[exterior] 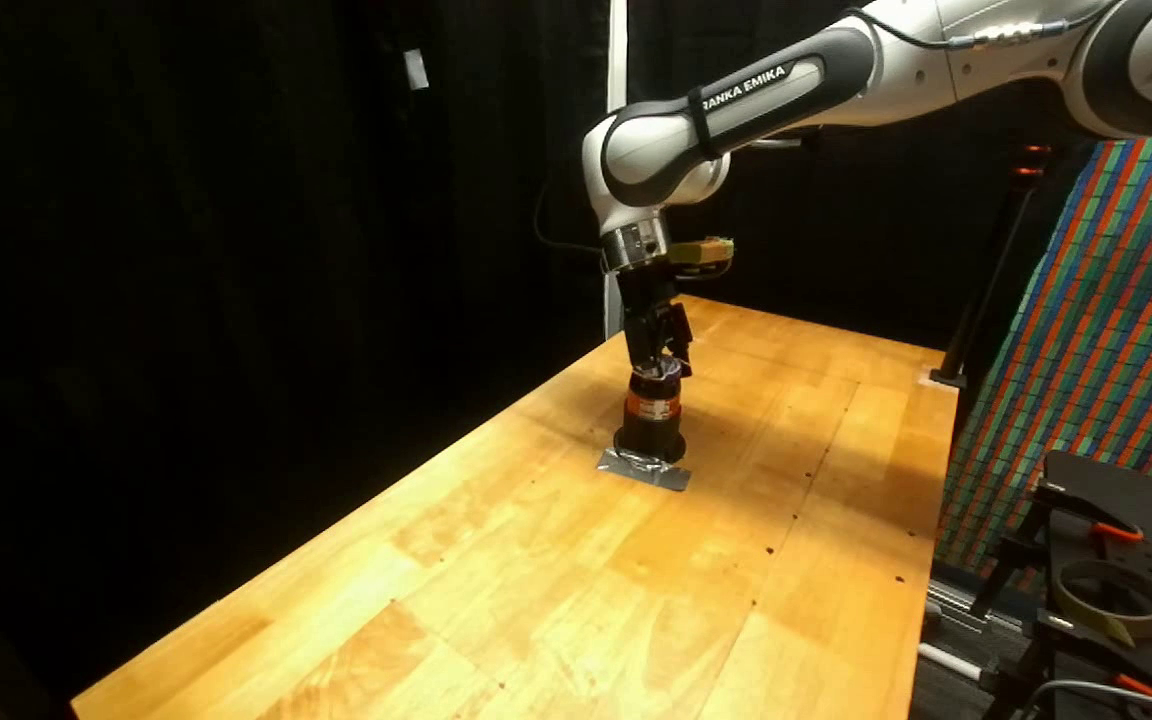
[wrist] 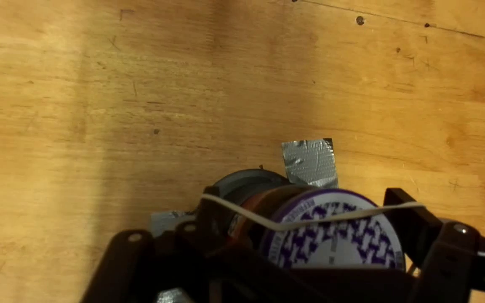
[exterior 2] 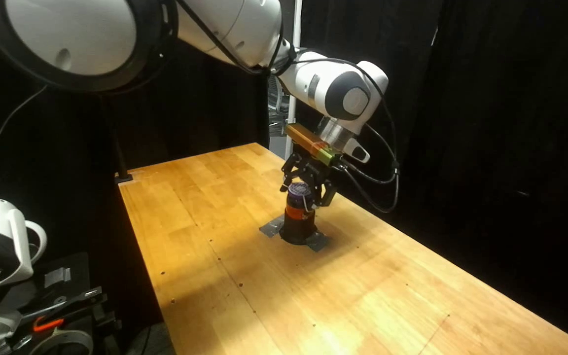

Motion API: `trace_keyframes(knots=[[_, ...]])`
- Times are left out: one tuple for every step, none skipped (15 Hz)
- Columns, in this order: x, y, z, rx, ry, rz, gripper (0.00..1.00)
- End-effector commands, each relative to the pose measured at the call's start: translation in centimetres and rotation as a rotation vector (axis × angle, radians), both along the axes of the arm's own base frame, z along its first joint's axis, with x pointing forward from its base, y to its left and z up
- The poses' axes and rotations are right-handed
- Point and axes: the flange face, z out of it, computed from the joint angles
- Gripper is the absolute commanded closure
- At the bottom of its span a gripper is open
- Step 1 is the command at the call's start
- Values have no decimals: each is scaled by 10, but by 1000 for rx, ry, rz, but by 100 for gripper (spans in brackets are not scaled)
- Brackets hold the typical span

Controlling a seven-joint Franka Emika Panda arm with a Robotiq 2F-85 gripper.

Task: Put the rubber band around the base of the cup

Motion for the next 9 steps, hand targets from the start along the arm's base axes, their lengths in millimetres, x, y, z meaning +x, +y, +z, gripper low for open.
trace_keyframes(knots=[[-22,0,-11,37,18,-7,0],[-25,2,-15,33,14,-11,0],[-28,3,-18,20,-3,-15,0],[-31,3,-20,15,-19,-19,0],[-34,2,-15,13,-41,-28,0],[-39,0,-13,12,-65,-38,0],[-43,-2,-10,7,-95,-50,0],[-46,-4,-5,7,-124,-59,0],[-49,-7,-1,5,-159,-71,0]])
